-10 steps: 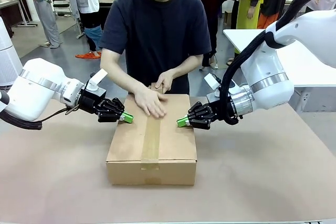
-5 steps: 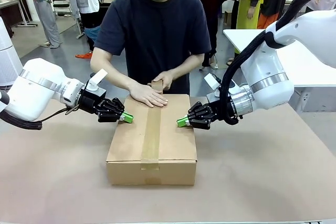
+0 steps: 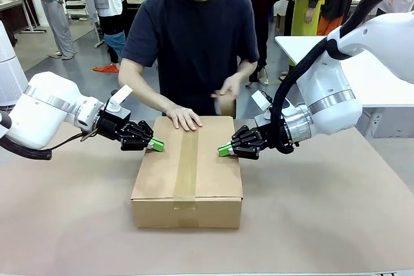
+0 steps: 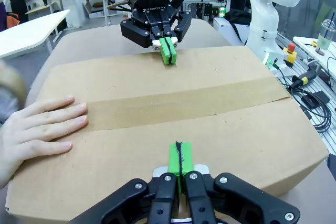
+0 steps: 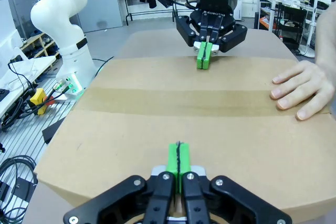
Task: Wrap the clocks to prevent damage.
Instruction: After the human seals the box with tape, release both hands from the side flaps of the Package Box.
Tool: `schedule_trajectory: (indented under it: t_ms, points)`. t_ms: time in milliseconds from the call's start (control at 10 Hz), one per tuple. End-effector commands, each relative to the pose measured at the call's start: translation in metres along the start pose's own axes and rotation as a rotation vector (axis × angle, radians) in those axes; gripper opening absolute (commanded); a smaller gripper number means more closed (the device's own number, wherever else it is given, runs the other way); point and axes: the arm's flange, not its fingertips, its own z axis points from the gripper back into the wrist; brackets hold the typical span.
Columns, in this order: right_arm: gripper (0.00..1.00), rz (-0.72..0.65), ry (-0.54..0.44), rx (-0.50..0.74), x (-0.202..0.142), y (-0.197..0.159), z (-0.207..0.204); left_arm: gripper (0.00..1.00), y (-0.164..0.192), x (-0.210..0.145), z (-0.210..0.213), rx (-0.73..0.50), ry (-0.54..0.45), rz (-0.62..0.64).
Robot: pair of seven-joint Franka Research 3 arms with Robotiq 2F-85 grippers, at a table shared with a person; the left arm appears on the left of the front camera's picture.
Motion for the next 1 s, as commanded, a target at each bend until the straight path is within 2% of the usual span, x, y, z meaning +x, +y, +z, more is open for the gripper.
schedule_trajectory:
  t_ms: [0,700,800,900]
  points:
    - [0.01,-0.005,0.005,-0.004,-0.002,0.000,-0.003,0.00,0.000,-0.001,-0.003,0.008,0.014,-0.006]
    - [0.01,0.000,0.000,0.000,0.000,0.000,0.000,0.00,0.000,0.000,0.000,0.000,0.000,0.000]
    - [0.01,-0.021,0.078,0.056,0.014,0.003,0.010,0.00,-0.001,0.018,0.014,0.048,0.127,0.007]
    - [0.01,-0.040,0.150,0.052,0.039,0.009,0.026,0.00,-0.006,0.045,0.034,0.104,0.215,0.006]
